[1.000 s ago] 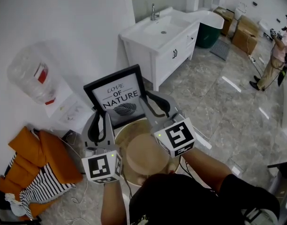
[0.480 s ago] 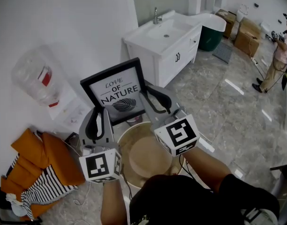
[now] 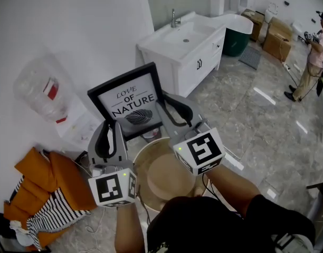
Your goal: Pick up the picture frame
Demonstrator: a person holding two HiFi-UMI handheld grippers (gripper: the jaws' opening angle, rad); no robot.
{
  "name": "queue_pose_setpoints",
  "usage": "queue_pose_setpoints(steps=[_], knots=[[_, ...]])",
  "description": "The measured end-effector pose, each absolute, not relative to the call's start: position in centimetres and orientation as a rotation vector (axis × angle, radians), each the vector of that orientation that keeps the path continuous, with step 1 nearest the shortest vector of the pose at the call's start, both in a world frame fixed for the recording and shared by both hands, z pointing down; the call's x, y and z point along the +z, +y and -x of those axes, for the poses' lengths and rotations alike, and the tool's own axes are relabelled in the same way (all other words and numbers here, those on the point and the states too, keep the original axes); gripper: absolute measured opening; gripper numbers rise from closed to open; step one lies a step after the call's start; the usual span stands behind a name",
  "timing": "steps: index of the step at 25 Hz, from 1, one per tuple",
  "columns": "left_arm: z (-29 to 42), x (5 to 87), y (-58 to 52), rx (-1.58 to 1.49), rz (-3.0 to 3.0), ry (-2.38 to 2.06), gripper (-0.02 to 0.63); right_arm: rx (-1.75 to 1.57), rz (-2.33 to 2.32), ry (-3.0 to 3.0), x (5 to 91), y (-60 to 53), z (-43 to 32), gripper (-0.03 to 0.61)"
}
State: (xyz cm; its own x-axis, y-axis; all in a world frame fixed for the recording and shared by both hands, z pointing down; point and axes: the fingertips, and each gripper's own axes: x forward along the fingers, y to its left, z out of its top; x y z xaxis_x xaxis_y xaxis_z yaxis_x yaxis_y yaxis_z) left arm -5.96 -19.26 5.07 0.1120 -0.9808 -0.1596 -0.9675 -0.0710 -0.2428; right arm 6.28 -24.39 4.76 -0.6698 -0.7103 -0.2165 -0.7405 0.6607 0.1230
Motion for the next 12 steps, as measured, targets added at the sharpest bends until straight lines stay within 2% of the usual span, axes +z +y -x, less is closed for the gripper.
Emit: queue_pose_setpoints(steps=[12], knots=[[5.93, 4.91, -19.0, -0.075, 2.081, 1.915, 0.084, 0.318, 1.182, 2.72, 4.42, -23.9, -6.27, 0.069]])
